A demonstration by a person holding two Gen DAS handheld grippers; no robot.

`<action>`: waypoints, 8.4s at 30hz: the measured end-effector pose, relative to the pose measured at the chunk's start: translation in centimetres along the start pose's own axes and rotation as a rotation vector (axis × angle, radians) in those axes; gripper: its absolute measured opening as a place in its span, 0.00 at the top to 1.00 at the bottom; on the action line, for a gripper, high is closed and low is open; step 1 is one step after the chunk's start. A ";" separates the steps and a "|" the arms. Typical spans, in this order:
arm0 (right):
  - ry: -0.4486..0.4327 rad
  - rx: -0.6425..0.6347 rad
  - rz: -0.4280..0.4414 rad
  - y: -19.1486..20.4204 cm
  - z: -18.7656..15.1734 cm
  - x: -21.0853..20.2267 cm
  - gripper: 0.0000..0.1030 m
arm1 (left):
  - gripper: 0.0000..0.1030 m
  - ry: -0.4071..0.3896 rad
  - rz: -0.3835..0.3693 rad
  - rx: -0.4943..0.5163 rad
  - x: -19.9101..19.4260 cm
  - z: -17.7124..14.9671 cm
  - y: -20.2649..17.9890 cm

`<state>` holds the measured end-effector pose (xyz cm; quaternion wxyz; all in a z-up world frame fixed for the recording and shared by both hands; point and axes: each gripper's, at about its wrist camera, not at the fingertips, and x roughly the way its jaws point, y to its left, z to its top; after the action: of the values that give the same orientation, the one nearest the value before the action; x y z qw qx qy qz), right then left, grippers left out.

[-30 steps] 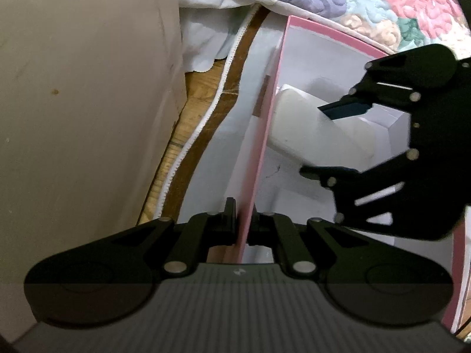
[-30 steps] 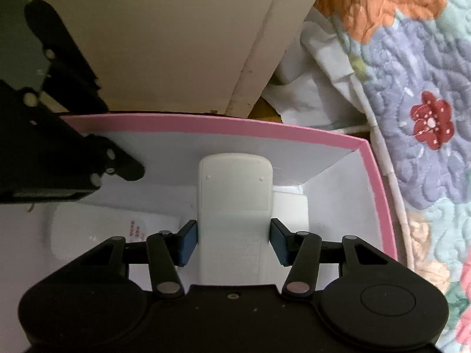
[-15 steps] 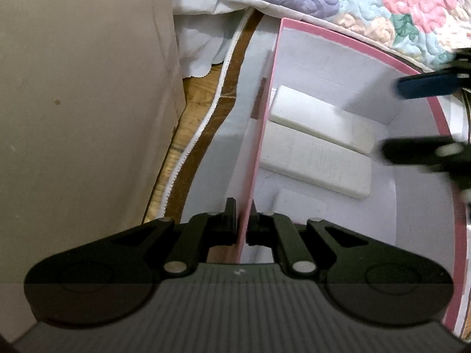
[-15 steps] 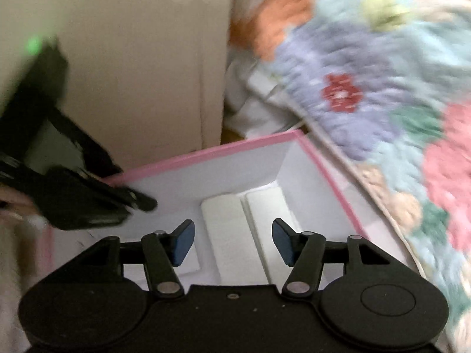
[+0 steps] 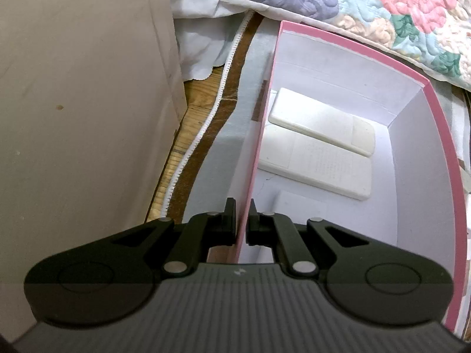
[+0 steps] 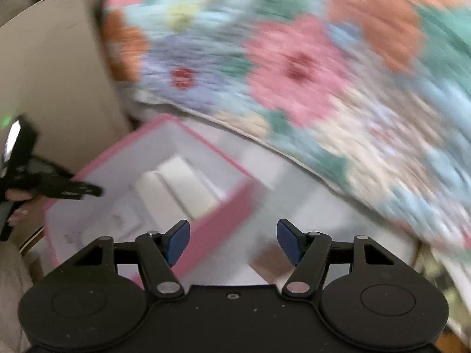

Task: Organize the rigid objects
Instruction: 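Move the right tool to the pile and grasp the cream power bank, then lift the cream power bank into the pink box and open the right tool, then return the right tool to the pile and grasp the silver keys, then carry the keys into the pink box and release them on a power bank, then move the right tool to the pile and grasp the white charger cube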

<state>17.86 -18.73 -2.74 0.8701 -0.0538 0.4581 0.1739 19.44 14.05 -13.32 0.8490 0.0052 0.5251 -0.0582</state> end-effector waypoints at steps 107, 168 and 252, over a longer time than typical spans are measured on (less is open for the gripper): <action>0.313 0.870 0.256 7.1 4.5 20.8 0.40 | 0.94 -0.033 -0.041 -0.032 -0.3 -0.6 1.1; 0.123 0.193 -0.194 3.1 -16.4 9.0 0.46 | 0.94 -0.042 -0.019 -0.010 -0.8 -0.8 0.7; -0.053 0.497 -0.068 -0.1 -7.6 -2.9 0.54 | 0.94 -0.033 -0.027 0.004 -0.8 -1.0 1.0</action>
<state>10.48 -21.47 -4.74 0.8737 0.1513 0.4615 0.0279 18.34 15.16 -13.11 0.8567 -0.0013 0.5109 -0.0709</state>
